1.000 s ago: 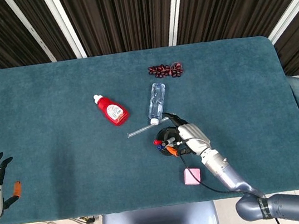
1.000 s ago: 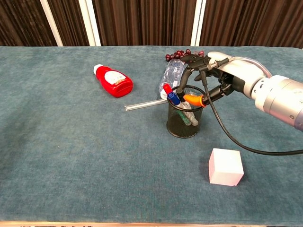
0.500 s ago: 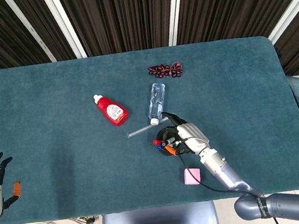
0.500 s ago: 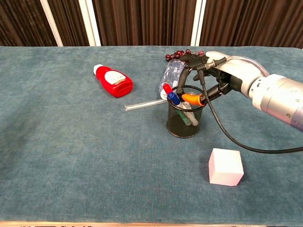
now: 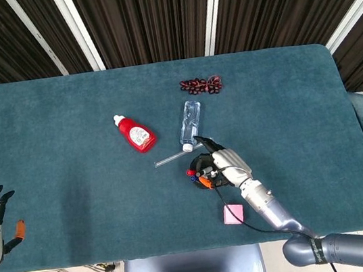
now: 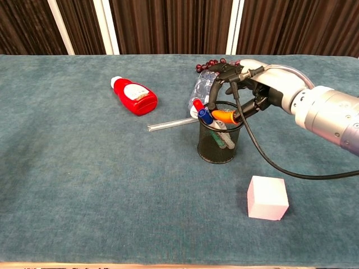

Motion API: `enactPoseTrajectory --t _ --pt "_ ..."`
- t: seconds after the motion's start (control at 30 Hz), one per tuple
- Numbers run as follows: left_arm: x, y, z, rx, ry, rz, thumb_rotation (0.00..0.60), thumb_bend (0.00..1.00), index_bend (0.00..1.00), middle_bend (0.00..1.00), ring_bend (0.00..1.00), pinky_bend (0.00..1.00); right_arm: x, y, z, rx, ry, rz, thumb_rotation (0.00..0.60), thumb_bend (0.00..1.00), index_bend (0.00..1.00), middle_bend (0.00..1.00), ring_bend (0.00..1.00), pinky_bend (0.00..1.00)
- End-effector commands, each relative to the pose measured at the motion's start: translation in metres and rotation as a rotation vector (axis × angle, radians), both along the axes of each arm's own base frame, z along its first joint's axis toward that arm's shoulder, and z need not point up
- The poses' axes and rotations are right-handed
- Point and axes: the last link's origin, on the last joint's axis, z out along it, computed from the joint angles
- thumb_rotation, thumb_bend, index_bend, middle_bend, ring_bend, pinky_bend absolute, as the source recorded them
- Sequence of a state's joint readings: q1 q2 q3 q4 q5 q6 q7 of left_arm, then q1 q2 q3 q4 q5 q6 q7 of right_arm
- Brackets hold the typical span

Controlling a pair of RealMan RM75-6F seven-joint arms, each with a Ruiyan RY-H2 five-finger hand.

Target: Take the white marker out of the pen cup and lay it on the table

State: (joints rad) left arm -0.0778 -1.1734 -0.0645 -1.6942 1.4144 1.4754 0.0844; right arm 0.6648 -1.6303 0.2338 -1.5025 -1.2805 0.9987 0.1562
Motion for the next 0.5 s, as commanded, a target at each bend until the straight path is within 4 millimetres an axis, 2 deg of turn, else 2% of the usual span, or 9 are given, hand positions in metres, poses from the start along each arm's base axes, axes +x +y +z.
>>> enactPoseTrajectory --t 0.03,0.27,0.5 --pt "0.0 -0.0001 0.0001 0.0 0.0 0.0 0.6 0.44 0.16 0.03 0.03 0.09 0.0002 -0.0005 0.0001 -0.001 0.001 -0.001 0.6 0.43 0.59 0.0 0.0 0.17" --pt "-0.0003 0.0001 0.0001 0.0 0.0 0.002 0.6 0.44 0.16 0.03 0.03 0.1 -0.0003 -0.0011 0.0018 -0.011 -0.002 -0.005 0.6 0.44 0.64 0.0 0.0 0.17" --pt "-0.0002 -0.0001 0.0 0.0 -0.003 0.003 0.6 0.44 0.16 0.03 0.03 0.1 -0.0003 -0.0019 0.006 -0.021 -0.013 -0.01 0.6 0.44 0.65 0.0 0.0 0.17"
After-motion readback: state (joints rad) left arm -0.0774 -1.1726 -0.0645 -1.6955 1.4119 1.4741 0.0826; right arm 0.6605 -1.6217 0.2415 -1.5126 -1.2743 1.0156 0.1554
